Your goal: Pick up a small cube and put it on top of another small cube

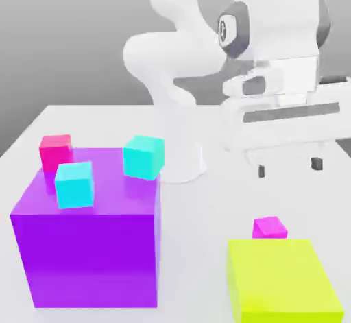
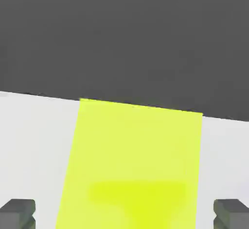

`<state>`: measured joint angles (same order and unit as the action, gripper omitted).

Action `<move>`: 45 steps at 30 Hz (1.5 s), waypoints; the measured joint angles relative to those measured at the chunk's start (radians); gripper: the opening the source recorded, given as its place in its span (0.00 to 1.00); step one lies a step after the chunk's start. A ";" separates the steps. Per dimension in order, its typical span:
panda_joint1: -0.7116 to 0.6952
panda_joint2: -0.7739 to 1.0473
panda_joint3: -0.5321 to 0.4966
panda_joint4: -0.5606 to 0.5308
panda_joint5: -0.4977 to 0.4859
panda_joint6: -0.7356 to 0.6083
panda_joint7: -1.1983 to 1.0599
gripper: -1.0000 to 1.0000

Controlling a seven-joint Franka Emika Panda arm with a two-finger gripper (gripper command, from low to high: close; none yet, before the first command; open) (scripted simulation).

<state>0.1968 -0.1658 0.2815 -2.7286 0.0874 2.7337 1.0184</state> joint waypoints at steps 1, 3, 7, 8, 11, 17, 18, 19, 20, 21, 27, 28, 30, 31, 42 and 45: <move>0.012 0.038 0.014 -0.025 -0.012 0.026 0.025 0.50; 0.041 0.114 0.043 -0.074 -0.051 0.076 0.084 0.50; 0.089 0.265 -0.015 -0.093 -0.209 0.186 0.221 0.50; 0.113 0.302 -0.049 -0.087 -0.250 0.214 0.253 0.50; 0.207 0.410 -0.164 -0.066 -0.342 0.301 0.323 0.50; 0.230 0.434 -0.190 -0.062 -0.356 0.323 0.335 0.00; 0.240 0.446 -0.201 -0.059 -0.363 0.332 0.340 0.00; 0.231 0.434 -0.191 -0.062 -0.357 0.322 0.335 0.00; 0.210 0.410 -0.167 -0.067 -0.345 0.302 0.325 0.00; 0.187 0.380 -0.137 -0.073 -0.320 0.278 0.306 0.00; 0.155 0.180 -0.076 -0.087 -0.122 0.123 0.140 0.00; 0.149 0.155 -0.100 -0.064 -0.123 0.094 0.104 0.00; 0.075 0.100 -0.158 -0.023 -0.132 0.022 0.021 0.00; 0.050 0.072 -0.182 -0.006 -0.137 -0.019 -0.023 0.00; -0.219 -0.236 -0.501 0.160 -0.248 -0.491 -0.485 0.00; -0.299 -0.319 -0.587 0.205 -0.286 -0.620 -0.606 0.00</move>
<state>-0.1026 -0.4846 -0.3051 -2.5234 -0.1990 2.1140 0.4121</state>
